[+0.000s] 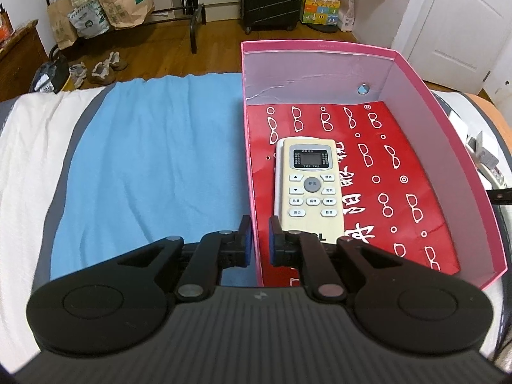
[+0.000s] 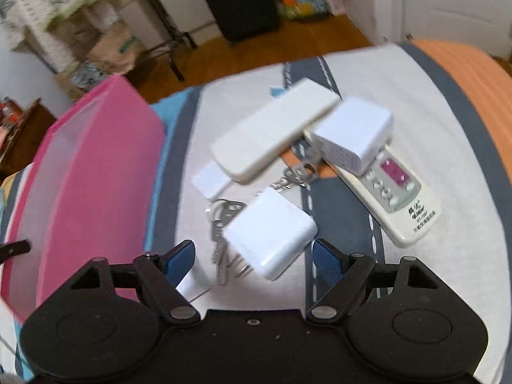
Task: Organize rigid objects
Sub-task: 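Grasp the white plug charger with the right gripper, then carry the charger into the pink box beside the remote and release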
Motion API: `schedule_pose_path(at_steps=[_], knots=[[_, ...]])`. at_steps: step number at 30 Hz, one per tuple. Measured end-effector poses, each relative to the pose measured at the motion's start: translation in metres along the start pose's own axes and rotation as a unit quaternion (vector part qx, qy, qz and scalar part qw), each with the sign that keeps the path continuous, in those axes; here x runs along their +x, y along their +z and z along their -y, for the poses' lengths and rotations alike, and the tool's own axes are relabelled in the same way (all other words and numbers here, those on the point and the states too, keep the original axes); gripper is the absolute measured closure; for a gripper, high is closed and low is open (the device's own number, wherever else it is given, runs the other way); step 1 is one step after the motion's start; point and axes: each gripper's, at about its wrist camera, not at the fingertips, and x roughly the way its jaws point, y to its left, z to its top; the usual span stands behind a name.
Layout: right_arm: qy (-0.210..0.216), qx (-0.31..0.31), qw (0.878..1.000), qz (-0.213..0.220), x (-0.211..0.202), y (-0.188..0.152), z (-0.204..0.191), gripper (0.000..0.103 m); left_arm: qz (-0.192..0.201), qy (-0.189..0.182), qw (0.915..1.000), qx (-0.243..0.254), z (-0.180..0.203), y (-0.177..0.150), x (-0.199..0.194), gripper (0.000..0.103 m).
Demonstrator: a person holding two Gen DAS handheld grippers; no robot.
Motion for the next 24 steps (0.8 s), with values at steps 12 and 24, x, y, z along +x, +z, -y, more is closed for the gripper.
schedule_pose_path(at_steps=[12, 24], knots=[[-0.039, -0.091, 0.995, 0.029, 0.021, 0.002, -0.011, 0.025, 0.0, 0.0, 1.0, 0.002, -0.001, -0.001, 0.002, 0.095], [0.002, 0.047, 0.999, 0.01, 0.007, -0.003, 0.019, 0.026, 0.005, 0.003, 0.9999, -0.009, -0.005, -0.001, -0.002, 0.095]])
